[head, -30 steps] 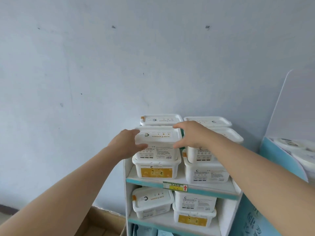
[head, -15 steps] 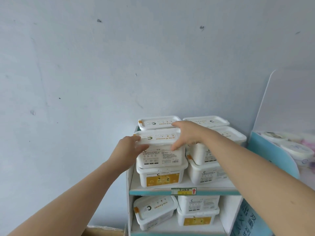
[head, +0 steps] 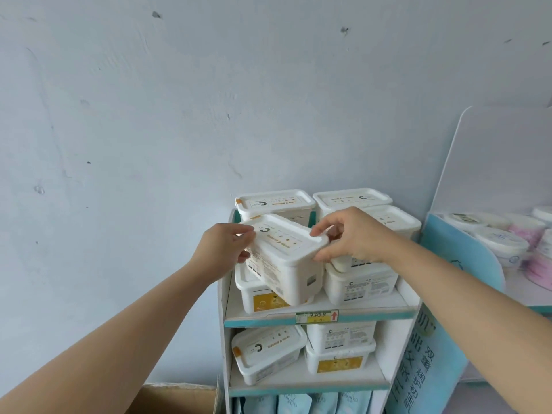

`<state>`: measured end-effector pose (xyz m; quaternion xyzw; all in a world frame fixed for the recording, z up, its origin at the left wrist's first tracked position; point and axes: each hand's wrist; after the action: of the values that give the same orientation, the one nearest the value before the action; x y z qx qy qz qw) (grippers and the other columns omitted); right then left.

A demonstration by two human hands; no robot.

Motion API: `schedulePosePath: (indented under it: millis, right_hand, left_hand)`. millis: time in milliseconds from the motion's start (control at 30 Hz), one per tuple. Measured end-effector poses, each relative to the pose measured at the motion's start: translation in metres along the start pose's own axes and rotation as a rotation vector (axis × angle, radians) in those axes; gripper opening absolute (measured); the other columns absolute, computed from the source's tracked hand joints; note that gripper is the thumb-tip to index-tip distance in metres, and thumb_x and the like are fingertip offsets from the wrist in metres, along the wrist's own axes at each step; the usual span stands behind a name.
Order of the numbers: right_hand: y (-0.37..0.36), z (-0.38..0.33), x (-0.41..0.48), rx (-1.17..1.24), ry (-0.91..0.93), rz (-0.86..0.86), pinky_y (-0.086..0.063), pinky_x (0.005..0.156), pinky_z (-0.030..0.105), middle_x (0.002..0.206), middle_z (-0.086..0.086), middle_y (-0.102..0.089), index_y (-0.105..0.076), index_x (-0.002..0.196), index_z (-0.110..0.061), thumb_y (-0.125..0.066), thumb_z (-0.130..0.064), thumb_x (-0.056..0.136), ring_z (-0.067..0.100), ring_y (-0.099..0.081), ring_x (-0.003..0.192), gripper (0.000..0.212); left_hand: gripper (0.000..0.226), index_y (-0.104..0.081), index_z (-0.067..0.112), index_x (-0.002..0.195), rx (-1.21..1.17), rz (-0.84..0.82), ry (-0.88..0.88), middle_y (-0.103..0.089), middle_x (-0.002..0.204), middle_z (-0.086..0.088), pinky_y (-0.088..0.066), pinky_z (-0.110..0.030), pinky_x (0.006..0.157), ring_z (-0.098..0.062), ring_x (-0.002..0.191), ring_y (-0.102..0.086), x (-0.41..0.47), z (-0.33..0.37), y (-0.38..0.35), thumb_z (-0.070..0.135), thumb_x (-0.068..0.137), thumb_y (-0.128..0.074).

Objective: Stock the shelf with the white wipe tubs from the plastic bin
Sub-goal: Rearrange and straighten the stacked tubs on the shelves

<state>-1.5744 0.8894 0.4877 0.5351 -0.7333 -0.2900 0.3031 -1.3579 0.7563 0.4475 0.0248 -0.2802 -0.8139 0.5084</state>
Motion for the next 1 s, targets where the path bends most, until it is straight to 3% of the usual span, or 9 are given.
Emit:
schedulePosePath:
  millis: [100,233,400,500,633,700,800,900,1000]
  right_hand:
    - [-0.022,-0.004,-0.005,0.004,0.041,-0.033,-0.044,0.066,0.021,0.081,-0.010,-0.064,-0.070,0.088,-0.034,-0.090,-0.040,0.049,0.003,-0.054,0.065,0.044]
    - [-0.032,-0.009,0.000,0.045,0.105,-0.048,-0.044,0.077,0.017,0.122,-0.023,-0.054,-0.072,0.097,-0.029,-0.091,-0.034,0.051,-0.007,-0.056,0.074,0.050]
    - [-0.019,-0.011,0.004,0.016,0.072,-0.278,-0.042,0.105,0.030,0.145,-0.019,-0.039,-0.063,0.121,-0.025,-0.088,-0.016,0.059,0.006,-0.055,0.117,0.067]
    - [-0.014,-0.014,0.010,-0.044,0.069,-0.325,-0.043,0.104,0.032,0.147,-0.022,-0.035,-0.058,0.126,-0.030,-0.084,-0.009,0.064,0.004,-0.055,0.116,0.071]
    - [-0.017,-0.012,0.026,-0.195,0.104,-0.252,-0.048,0.097,0.035,0.145,-0.024,-0.034,-0.058,0.124,-0.038,-0.080,-0.015,0.070,0.000,-0.048,0.118,0.062]
    - [-0.020,-0.009,0.034,-0.264,0.117,-0.157,-0.046,0.096,0.032,0.136,-0.019,-0.045,-0.060,0.121,-0.038,-0.080,-0.021,0.071,0.007,-0.048,0.118,0.057]
    - [-0.021,-0.007,0.041,-0.360,0.150,-0.019,-0.043,0.088,0.029,0.120,-0.007,-0.053,-0.064,0.111,-0.030,-0.078,-0.025,0.073,0.014,-0.051,0.106,0.041]
    - [-0.020,-0.004,0.048,-0.452,0.218,0.012,-0.045,0.088,0.037,0.111,-0.005,-0.052,-0.064,0.093,-0.027,-0.077,-0.030,0.073,0.016,-0.052,0.100,0.025]
    - [-0.020,0.000,0.050,-0.461,0.228,0.004,-0.043,0.091,0.037,0.117,-0.005,-0.053,-0.063,0.090,-0.024,-0.074,-0.031,0.077,0.017,-0.052,0.106,0.019]
  left_hand:
    - [0.036,-0.055,0.012,0.129,-0.016,-0.057,0.020,-0.071,0.096,-0.007,-0.058,-0.029,0.076,-0.021,0.079,-0.071,-0.004,0.004,-0.004,0.028,0.096,-0.054]
    - [0.035,-0.068,0.012,0.109,-0.114,-0.230,0.089,-0.074,0.099,0.000,-0.056,-0.036,0.088,-0.017,0.093,-0.070,-0.012,-0.003,0.007,0.041,0.090,-0.060]
    - [0.025,-0.068,0.010,0.103,-0.178,-0.330,0.207,-0.073,0.101,-0.008,-0.058,-0.044,0.082,-0.030,0.092,-0.070,-0.022,0.002,0.010,0.031,0.089,-0.065]
    - [0.016,-0.065,0.001,0.097,-0.203,-0.302,0.255,-0.072,0.099,-0.014,-0.058,-0.045,0.080,-0.033,0.089,-0.071,-0.019,0.007,0.010,0.015,0.091,-0.061]
    - [0.014,-0.060,0.000,0.097,-0.056,-0.245,0.252,-0.069,0.091,-0.009,-0.054,-0.027,0.057,-0.020,0.074,-0.067,-0.010,0.010,0.012,0.010,0.090,-0.056]
    - [0.019,-0.063,0.003,0.101,0.083,-0.230,0.204,-0.069,0.097,-0.010,-0.052,-0.030,0.062,-0.023,0.079,-0.064,-0.002,0.009,0.016,0.014,0.089,-0.053]
    - [0.021,-0.069,0.012,0.101,0.175,-0.192,0.135,-0.071,0.099,-0.007,-0.053,-0.038,0.082,-0.026,0.093,-0.066,0.008,0.008,0.021,0.017,0.091,-0.051]
    - [0.018,-0.071,0.014,0.101,0.152,-0.106,0.085,-0.072,0.098,-0.002,-0.053,-0.032,0.074,-0.020,0.089,-0.066,0.014,0.005,0.020,0.019,0.092,-0.057]
    - [0.016,-0.072,0.013,0.094,0.100,-0.039,0.111,-0.073,0.093,-0.004,-0.053,-0.028,0.068,-0.018,0.080,-0.066,0.018,-0.001,0.020,0.024,0.090,-0.061]
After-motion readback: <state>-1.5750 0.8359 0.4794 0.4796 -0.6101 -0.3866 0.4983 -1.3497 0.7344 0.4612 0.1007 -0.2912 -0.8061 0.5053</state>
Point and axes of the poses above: each hand's wrist, its own x-axis towards the middle knuckle, its own y-axis out of the back of the hand, z = x × y
